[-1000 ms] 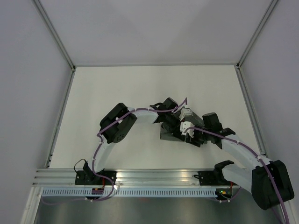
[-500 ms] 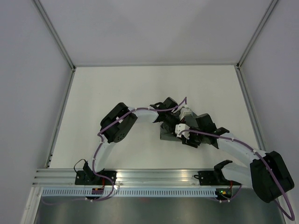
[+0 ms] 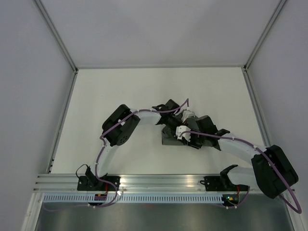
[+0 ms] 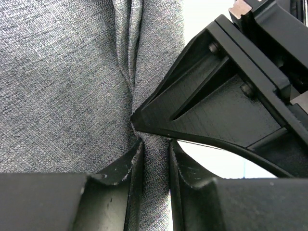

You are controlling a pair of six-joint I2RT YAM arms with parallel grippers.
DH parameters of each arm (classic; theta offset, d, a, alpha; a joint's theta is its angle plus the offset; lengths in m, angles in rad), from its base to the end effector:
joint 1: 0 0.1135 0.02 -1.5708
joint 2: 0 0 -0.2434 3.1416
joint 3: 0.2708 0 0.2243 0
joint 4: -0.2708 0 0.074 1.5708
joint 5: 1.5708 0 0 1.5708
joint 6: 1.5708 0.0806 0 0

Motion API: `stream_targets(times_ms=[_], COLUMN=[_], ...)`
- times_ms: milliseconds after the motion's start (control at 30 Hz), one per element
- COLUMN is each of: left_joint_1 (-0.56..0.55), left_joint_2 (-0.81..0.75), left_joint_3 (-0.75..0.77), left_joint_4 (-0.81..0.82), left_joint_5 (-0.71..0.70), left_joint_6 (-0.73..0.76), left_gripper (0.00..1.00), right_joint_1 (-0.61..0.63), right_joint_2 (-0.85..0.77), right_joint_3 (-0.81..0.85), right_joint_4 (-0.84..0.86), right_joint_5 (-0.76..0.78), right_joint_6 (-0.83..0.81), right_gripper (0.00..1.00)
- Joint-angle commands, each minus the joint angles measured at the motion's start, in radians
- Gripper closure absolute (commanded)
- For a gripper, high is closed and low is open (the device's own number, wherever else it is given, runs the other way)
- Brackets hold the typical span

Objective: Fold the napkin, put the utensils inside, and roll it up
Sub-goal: Roll the napkin with the utensil

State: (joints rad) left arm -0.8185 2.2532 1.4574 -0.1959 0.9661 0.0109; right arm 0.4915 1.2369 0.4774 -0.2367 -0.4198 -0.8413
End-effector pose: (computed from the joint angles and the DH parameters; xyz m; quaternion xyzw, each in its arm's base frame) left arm 0.2476 -0.3616 0.0897 0.4633 0.7233 -0.5087 0.0576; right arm 0.1771 0.1321 0.1143 -0.6262 0.7008 0.1485 0.3077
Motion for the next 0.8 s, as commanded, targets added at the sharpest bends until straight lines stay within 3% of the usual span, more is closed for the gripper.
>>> stream_targets(times_ms=[0, 267, 633, 767], left_joint_1=[0.025, 0.062, 0.094, 0.120], left_joint_2=[0.075, -0.044, -0.204, -0.291], left_joint_3=[-0.075, -0.153, -0.229, -0.313], left_joint_4=[-0.162, -0.011, 0.190, 0.355], left_joint_5=[-0.196, -0.176, -0.240, -0.262], left_joint_6=[0.001, -0.097, -0.210, -0.273], left_gripper=[0.92, 0.61, 0.51, 0.50], right_joint_1=[0.012, 0.012, 0.010, 0.010], right_joint_2=[0.050, 0.117, 0.167, 0.185], right_joint_3=[0.016, 0.035, 0.073, 0.087], right_joint_4=[0.037, 0.031, -0.044, -0.061], right_joint_5=[0.024, -0.011, -0.045, -0.057], right_joint_6=[0.021, 0.028, 0.013, 0.015], right_gripper=[0.61, 0.82, 0.87, 0.89])
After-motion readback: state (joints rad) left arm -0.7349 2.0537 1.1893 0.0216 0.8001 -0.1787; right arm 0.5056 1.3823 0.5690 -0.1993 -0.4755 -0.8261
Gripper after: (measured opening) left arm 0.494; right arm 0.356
